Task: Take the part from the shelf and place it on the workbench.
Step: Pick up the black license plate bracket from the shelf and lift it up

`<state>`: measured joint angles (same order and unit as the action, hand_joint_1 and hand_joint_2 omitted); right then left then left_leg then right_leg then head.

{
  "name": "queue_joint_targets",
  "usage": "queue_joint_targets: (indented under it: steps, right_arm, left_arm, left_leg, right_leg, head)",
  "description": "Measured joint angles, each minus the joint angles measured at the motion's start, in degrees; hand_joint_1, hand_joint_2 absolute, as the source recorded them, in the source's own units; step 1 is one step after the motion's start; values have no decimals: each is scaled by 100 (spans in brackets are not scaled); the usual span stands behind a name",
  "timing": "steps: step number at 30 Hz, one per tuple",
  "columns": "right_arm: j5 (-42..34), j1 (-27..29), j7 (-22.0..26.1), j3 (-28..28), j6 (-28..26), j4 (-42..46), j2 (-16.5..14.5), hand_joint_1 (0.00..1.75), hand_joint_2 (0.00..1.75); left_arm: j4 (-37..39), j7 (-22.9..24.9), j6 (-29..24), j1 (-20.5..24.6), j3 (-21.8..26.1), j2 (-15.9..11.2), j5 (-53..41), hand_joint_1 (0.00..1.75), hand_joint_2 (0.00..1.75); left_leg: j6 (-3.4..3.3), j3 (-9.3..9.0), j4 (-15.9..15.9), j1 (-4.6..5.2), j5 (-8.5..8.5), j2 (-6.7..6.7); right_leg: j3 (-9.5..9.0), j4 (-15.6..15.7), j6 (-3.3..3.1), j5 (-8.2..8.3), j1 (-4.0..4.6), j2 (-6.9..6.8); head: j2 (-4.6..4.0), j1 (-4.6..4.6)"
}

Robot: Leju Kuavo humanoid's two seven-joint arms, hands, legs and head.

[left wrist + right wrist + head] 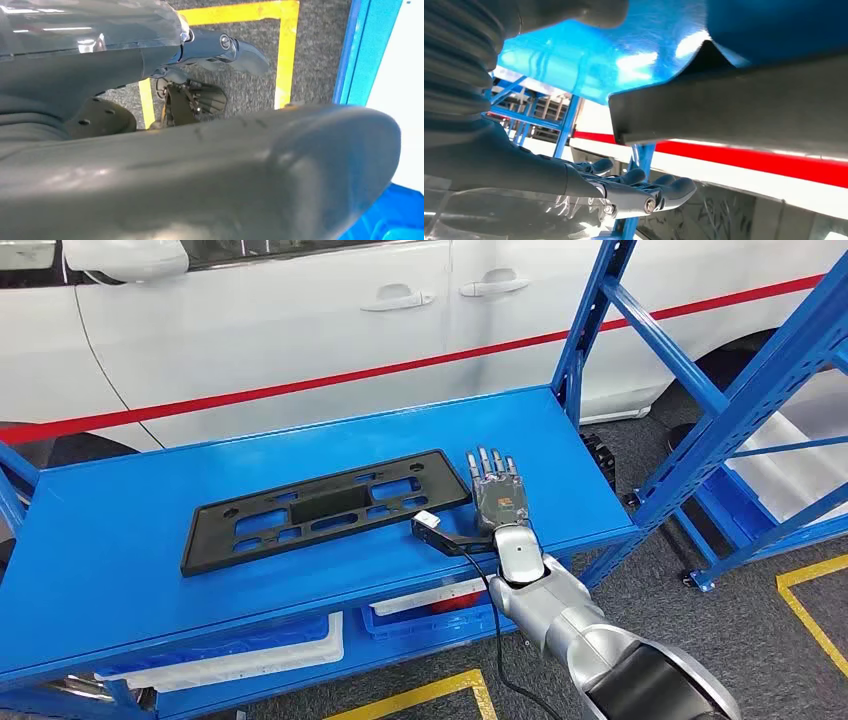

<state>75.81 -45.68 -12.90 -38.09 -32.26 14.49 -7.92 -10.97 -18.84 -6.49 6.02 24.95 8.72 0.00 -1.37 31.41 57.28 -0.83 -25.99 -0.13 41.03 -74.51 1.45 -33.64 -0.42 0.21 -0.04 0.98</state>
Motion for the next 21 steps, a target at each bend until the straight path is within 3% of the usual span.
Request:
queue_joint_targets:
  steps: [2, 3, 6, 8, 11, 13, 15, 16, 17, 18, 21]
  right_arm:
    - [-35, -1, 55, 21, -42, 1, -18, 0, 175]
    - [-74, 0, 135, 46, -95, 2, -37, 0, 175]
    - [-183, 3, 424, 129, -269, 11, -116, 0, 175]
    - [-285, 30, 696, 180, -400, 27, -192, 0, 175]
    - [-502, 156, 1365, 279, -669, 109, -339, 0, 175]
    - [-605, 289, 1742, 321, -768, 200, -468, 0, 175]
    - [-694, 478, 2055, 348, -797, 335, -575, 0, 175]
    - [-731, 578, 2180, 359, -803, 409, -615, 0, 175]
    - [-757, 663, 2273, 368, -807, 477, -648, 0, 175]
    - [-773, 727, 2327, 377, -807, 536, -680, 0, 175]
    - [-804, 831, 2393, 399, -805, 667, -749, 0, 175]
  left_arm:
    - [0, -13, -6, -5, 16, -7, 9, 0, 0]
    - [0, -31, -11, -9, 33, -13, 22, 0, 0]
    - [0, -91, -17, -6, 78, -22, 65, 0, 0]
    - [0, -115, -17, -3, 117, -32, 98, 0, 0]
    - [0, -139, -10, -14, 190, -59, 151, 0, 0]
    - [0, -161, -2, -23, 228, -83, 172, 0, 0]
    - [0, -185, 3, -37, 256, -99, 175, 0, 0]
    - [0, -195, 7, -50, 269, -106, 175, 0, 0]
    - [0, -202, 13, -65, 280, -114, 175, 0, 0]
    - [0, -207, 18, -76, 291, -122, 175, 0, 0]
    - [0, -219, 32, -81, 313, -145, 175, 0, 0]
  left_leg:
    - [1, -5, 1, 1, 0, -2]
    - [3, -10, 1, 3, -2, -5]
    - [44, -13, 9, 17, -15, -17]
    - [108, 8, 10, 28, -17, -20]
    - [216, 33, 48, 16, -74, -18]
    - [260, 212, 444, 8, -330, -15]
    - [282, 581, 1214, 8, -678, -14]
    - [290, 743, 1529, 7, -766, -14]
    - [292, 822, 1657, 7, -744, -14]
    - [286, 791, 1548, 8, -606, -13]
    - [223, 318, 443, 22, -14, -6]
  right_leg:
    - [-42, 73, -9, 110, 0, 0]
    - [-131, 240, -23, 252, 0, -1]
    - [-662, 1326, -105, 733, 20, 3]
    - [-783, 1631, -148, 781, 52, 9]
    - [-789, 1692, -234, 810, 46, 12]
    - [-804, 1732, -299, 830, 27, 8]
    - [-804, 1732, -335, 820, 39, -2]
    - [-807, 1730, -344, 813, 47, -6]
    - [-812, 1727, -351, 805, 54, -8]
    - [-821, 1723, -353, 796, 59, -4]
    - [-847, 1696, -331, 754, 78, 11]
  head:
    - [0, 0]
    - [0, 0]
    - [0, 2]
    - [0, 4]
    - [0, 6]
    - [0, 12]
    - [-1, 15]
    - [-1, 15]
    - [-1, 15]
    - [0, 15]
    - [0, 14]
